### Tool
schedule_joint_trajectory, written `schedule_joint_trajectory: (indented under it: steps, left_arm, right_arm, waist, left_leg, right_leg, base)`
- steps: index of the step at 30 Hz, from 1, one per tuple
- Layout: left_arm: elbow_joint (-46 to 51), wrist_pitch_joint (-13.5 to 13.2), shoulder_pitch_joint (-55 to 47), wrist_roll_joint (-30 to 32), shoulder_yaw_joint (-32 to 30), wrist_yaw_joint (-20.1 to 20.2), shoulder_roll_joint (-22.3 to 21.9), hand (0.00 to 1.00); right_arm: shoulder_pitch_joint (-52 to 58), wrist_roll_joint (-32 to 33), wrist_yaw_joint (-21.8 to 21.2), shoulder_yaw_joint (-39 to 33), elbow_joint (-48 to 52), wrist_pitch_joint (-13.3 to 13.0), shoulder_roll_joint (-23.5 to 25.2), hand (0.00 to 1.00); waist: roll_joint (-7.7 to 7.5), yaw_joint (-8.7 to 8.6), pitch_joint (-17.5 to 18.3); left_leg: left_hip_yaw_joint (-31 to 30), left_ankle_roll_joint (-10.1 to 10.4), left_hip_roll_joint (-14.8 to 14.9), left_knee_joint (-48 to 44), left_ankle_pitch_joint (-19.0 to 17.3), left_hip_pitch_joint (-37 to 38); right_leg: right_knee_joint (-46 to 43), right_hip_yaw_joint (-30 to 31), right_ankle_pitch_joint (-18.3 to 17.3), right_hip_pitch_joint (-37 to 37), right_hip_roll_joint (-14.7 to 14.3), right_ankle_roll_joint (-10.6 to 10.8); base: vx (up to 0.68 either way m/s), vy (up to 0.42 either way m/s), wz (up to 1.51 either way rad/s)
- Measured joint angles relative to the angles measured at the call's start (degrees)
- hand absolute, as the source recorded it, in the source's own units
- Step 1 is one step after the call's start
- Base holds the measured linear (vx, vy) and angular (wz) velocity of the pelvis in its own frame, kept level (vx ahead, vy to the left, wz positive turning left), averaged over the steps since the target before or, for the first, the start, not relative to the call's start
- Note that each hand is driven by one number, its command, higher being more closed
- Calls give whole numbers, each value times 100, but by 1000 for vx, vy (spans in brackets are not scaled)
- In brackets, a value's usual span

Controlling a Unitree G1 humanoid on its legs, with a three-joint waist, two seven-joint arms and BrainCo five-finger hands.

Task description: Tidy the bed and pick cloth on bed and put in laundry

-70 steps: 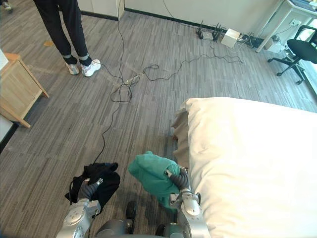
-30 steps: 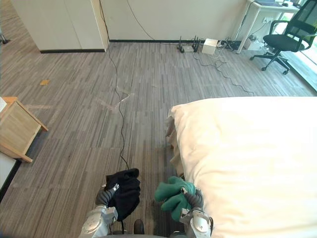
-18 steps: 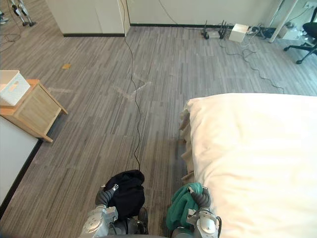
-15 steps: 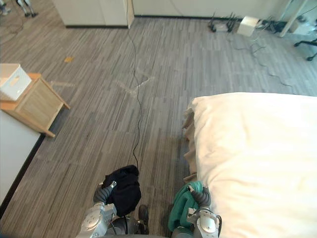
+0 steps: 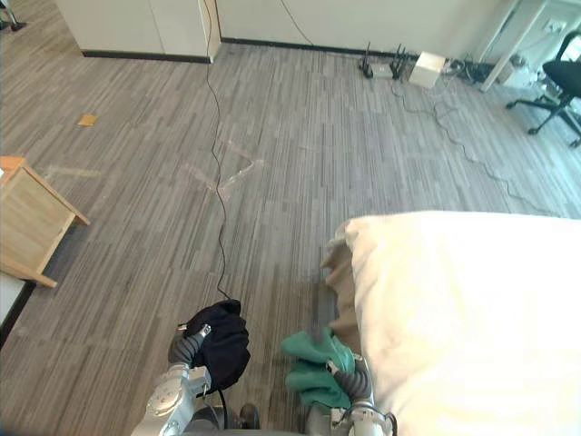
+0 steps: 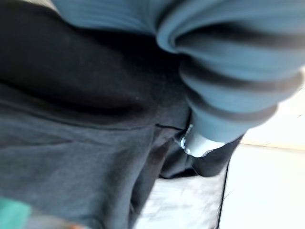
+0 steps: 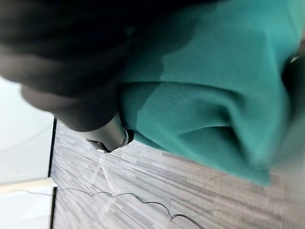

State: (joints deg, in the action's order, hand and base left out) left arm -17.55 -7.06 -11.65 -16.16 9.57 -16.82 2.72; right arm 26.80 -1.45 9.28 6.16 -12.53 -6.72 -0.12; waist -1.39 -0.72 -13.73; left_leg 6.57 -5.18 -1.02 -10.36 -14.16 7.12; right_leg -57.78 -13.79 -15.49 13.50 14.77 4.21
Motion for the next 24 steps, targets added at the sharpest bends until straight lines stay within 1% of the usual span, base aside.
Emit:
schedule_joint_trajectory:
  steps: [1, 2, 3, 4, 5, 6, 7, 8, 9, 10, 11, 12, 13, 14, 15, 16, 17, 18, 19, 20, 21, 22, 23, 24]
  left_arm:
    - [4, -4, 144, -2, 2, -64, -9, 100]
    - [5, -15, 159, -3, 0, -108, -18, 100]
    - [5, -37, 153, -3, 3, -112, -22, 100]
    - [6, -76, 147, -2, 2, -112, -27, 100]
    - [21, -110, 117, -5, -4, -112, -10, 100]
    - [-6, -115, 113, -5, -11, -107, -3, 100]
    - [-161, -72, 176, -13, -60, -113, -173, 100]
    - [-117, -84, 229, -12, -41, -111, -240, 100]
    - [-117, -107, 242, -8, 6, -113, -244, 100]
    - [-116, -120, 231, -5, 52, -108, -244, 100]
    - [-114, -208, 140, -7, 12, -110, -243, 100]
    - [-105, -245, 57, -8, -27, -111, -258, 100]
    - [-110, -255, -27, -20, -145, -121, -257, 100]
    - [-182, -252, -26, -35, -212, -121, -261, 100]
    - [-182, -250, -40, -50, -261, -121, -268, 100]
    - [-176, -252, -42, -139, -293, -121, -359, 100]
    - [-178, -251, -120, -214, -327, -131, -409, 100]
    - [-178, -246, -235, -353, -311, -136, -484, 100]
    - [-174, -246, -280, -387, -303, -138, -511, 100]
    - [-172, -246, -285, -427, -305, -147, -519, 100]
    - [-159, -246, -270, -530, -305, -183, -533, 100]
    - [-126, -246, -269, -575, -318, -195, -559, 100]
    - [-115, -247, -270, -580, -317, -194, -568, 100]
    - [-109, -247, -267, -674, -305, -188, -581, 100]
  right_arm:
    - [-66, -14, 0, 30, 20, 0, 0, 100]
    - [-167, -75, 1, 101, 33, -6, -13, 100]
    - [-260, -164, -6, 160, 49, -35, -20, 100]
    - [-320, -222, -5, 227, 108, -63, -22, 100]
    - [-325, -235, 1, 367, 264, -70, -23, 100]
    - [-321, -283, 1, 424, 329, -92, -33, 100]
    - [-505, -418, 5, 445, 315, -102, -125, 100]
    - [-553, -468, 21, 398, 355, -105, -63, 100]
    - [-550, -520, 24, 374, 389, -103, -30, 100]
    - [-489, -638, 41, 410, 479, -104, -5, 100]
    - [-394, -703, 40, 653, 541, -110, -55, 100]
    - [-363, -749, 27, 826, 549, -110, -77, 100]
    - [-366, -904, -23, 1081, 575, -111, -82, 100]
    - [-395, -918, -38, 1284, 585, -111, -80, 100]
    - [-389, -927, -51, 1367, 608, -111, -83, 100]
    - [-353, -972, -78, 1557, 697, -111, -159, 100]
    - [-346, -1010, -100, 1712, 715, -110, -250, 100]
    - [-401, -1075, -130, 1838, 708, -100, -334, 100]
    - [-429, -1111, -127, 1882, 708, -88, -329, 100]
    - [-485, -1116, -122, 1911, 708, -71, -319, 100]
    - [-653, -1119, -124, 1970, 708, -10, -314, 100]
    - [-795, -1120, -124, 2004, 704, 40, -300, 100]
    - [-908, -1120, -124, 2011, 703, 73, -290, 100]
    - [-1007, -1120, -113, 2004, 690, 120, -259, 100]
  waist:
    - [84, -20, -49]
    - [162, -8, -93]
    - [253, -5, -135]
    - [307, 0, -162]
    - [271, 4, -134]
    - [233, -8, -129]
    - [602, 65, -171]
    - [562, 136, -206]
    - [547, 153, -216]
    - [556, 66, -224]
    - [506, 36, -171]
    - [499, 38, -126]
    - [371, 53, -57]
    - [364, 121, -59]
    - [415, 144, -87]
    - [588, 194, -183]
    - [696, 211, -251]
    - [769, 285, -281]
    - [779, 359, -271]
    - [784, 391, -268]
    - [790, 469, -264]
    - [791, 530, -263]
    - [795, 536, -261]
    - [786, 587, -265]
  left_leg:
    - [-218, 5, 155, 26, -2, 113]
    - [-315, 33, 302, 22, -17, 195]
    - [-401, 135, 456, 9, -70, 282]
    - [-432, 311, 592, 8, -143, 374]
    - [-449, 602, 691, -47, -311, 448]
    - [-462, 782, 712, -115, -422, 492]
    - [-490, 907, 1062, -289, -446, 364]
    - [-593, 917, 935, -97, -460, 303]
    - [-646, 900, 890, 71, -384, 303]
    - [-734, 863, 885, 340, 182, 272]
    - [-714, 885, 932, 149, 353, 313]
    - [-734, 898, 960, 61, 345, 295]
    - [-756, 932, 982, -254, 298, 227]
    - [-812, 903, 1049, -1100, 231, -156]
    - [-854, 867, 1121, -1685, 262, -443]
    - [-875, 784, 1306, -2884, 563, -960]
    - [-851, 823, 1449, -3619, 826, -1273]
    - [-725, 868, 1523, -4343, 688, -1560]
    - [-603, 855, 1491, -4633, 484, -1790]
    - [-506, 860, 1434, -4745, 339, -1943]
    - [-356, 871, 1285, -4786, 68, -2246]
    - [-252, 893, 1154, -4653, -133, -2520]
    - [-189, 907, 1101, -4522, -208, -2624]
    - [-21, 909, 999, -4068, -272, -2718]
  right_leg:
    - [555, -193, -108, 286, -139, -181]
    - [1064, -256, -119, 412, -305, -211]
    - [1630, -271, -86, 521, -484, -212]
    - [2301, -227, 93, 615, -650, -179]
    - [3617, -35, 794, 652, -796, -265]
    - [3985, 32, 1520, 605, -864, -643]
    - [4133, -93, 1768, 437, -1177, -745]
    - [3886, 66, 1696, 530, -1137, -839]
    - [3686, 170, 1671, 568, -1109, -875]
    - [3369, 202, 1511, 483, -1080, -873]
    - [3204, 211, 1143, 290, -1103, -667]
    - [3208, 209, 921, 236, -1102, -630]
    - [3400, 191, 531, 3, -1143, -644]
    - [3757, 124, 283, -259, -1298, -628]
    - [3930, 54, 255, -398, -1377, -648]
    - [4229, -59, 237, -731, -1550, -702]
    - [4412, -107, 205, -1019, -1655, -807]
    - [4506, -96, 121, -1275, -1719, -998]
    - [4528, -41, 42, -1397, -1717, -1092]
    - [4575, 26, -1, -1473, -1716, -1118]
    - [4684, 89, -10, -1592, -1689, -1125]
    - [4787, 110, 31, -1708, -1664, -1055]
    - [4835, 108, 52, -1800, -1657, -1020]
    - [4921, 107, 93, -1995, -1628, -952]
  base:
    - [458, -181, 79]
    - [549, -249, 69]
    - [471, -239, 47]
    - [489, -273, 55]
    - [419, -253, 56]
    - [552, -309, 36]
    - [541, -331, 18]
    - [430, -256, 5]
    - [354, -234, 40]
    - [261, -127, 58]
    - [322, -160, 64]
    - [291, -149, 42]
    - [302, -200, 28]
    - [287, -207, 26]
    - [257, -198, 25]
    - [197, -135, 20]
    - [332, -141, 12]
    - [300, -88, 1]
    - [311, -81, -8]
    - [267, -60, -19]
    - [427, -50, -31]
    - [455, -28, -32]
    - [407, 4, -26]
    - [459, 63, -14]
